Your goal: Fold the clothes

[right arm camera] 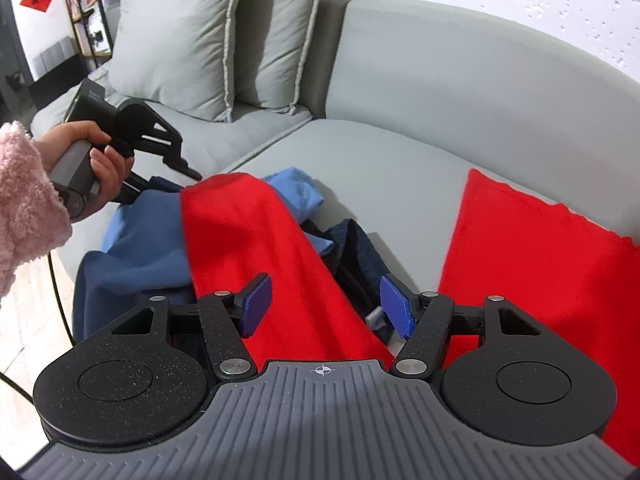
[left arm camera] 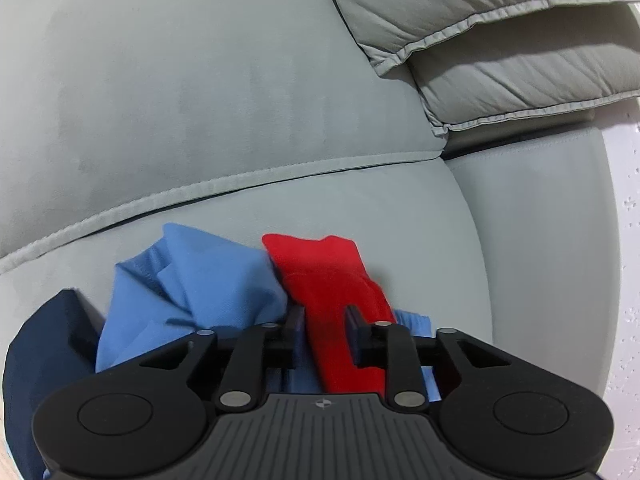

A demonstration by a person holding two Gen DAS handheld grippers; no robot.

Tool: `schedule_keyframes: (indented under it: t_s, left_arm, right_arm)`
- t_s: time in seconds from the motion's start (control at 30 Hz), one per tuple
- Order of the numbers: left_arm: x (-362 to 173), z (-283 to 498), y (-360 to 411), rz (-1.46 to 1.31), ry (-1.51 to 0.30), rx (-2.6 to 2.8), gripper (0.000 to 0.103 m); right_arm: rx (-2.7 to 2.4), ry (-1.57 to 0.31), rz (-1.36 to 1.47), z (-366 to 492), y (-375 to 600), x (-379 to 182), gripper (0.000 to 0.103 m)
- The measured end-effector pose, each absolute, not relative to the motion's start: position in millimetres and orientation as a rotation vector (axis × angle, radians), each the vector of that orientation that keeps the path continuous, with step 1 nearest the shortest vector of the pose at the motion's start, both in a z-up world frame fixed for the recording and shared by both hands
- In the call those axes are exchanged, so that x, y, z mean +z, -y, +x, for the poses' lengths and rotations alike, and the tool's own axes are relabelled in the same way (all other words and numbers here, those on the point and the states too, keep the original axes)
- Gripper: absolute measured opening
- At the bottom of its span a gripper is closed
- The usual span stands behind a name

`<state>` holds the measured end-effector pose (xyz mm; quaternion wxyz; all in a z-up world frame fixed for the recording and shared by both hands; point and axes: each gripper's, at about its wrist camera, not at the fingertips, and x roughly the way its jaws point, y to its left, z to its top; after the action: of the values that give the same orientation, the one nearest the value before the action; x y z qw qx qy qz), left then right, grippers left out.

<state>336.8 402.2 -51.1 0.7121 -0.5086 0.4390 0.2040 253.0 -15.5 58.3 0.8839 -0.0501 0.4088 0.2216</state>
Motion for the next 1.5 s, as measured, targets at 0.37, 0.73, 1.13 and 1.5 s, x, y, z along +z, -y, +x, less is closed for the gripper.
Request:
schedule_keyframes:
  t_s: [0.37,0.73,1.13,1.5]
  left_arm:
    - [5.1,328.8,-357.9,-0.698,-0.746,0.424,0.000]
    - [98.7,251.1,-179.8,-0.013,-0.483,0.217,0.000]
    - [103.0,149.5,-14.4,0.151,-0.426,0.124,0.000]
    - [80.4,104.7,142.3,0.150,-0.485,-0.019,0.000]
  right_arm:
    - [0.400,-0.823,-0.094,236.0,49.4,70.5,0.064]
    - [0.262,-0.782,0.008,167.3,114.9,94.6,0.064]
    - [0.154,-0.830,0.147,91.0,216.7,77.5,0.064]
    - [0.079,-0.874,0.220,58.0,318.4,40.5,0.065]
